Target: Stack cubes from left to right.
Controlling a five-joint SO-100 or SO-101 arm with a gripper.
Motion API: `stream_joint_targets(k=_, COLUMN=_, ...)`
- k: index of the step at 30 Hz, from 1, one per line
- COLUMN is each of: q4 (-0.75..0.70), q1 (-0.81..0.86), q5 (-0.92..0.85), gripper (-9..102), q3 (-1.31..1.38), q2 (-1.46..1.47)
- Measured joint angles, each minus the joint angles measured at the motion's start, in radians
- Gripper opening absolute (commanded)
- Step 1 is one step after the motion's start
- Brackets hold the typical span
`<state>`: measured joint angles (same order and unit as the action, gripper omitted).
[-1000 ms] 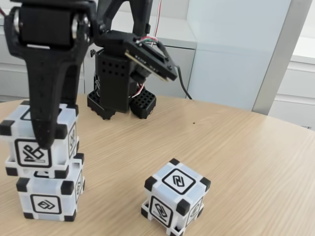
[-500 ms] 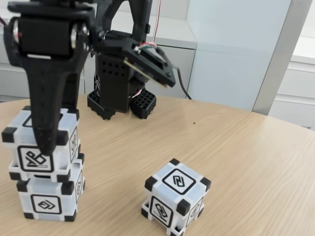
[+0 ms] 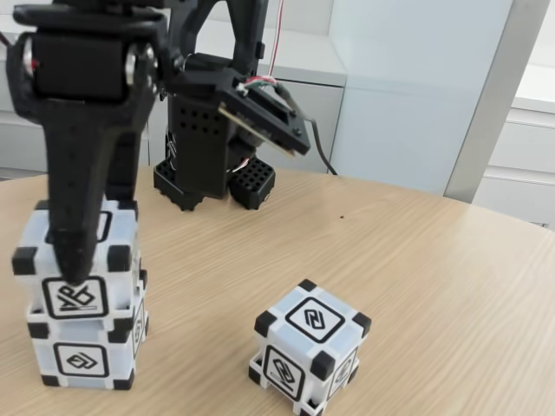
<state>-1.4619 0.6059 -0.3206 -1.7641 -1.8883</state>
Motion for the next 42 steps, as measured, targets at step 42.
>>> stream_joint_targets(k=42, q4=-0.123, q1=-0.503, q5=-0.480, gripper=36, q3=0.000, q2=-0.137)
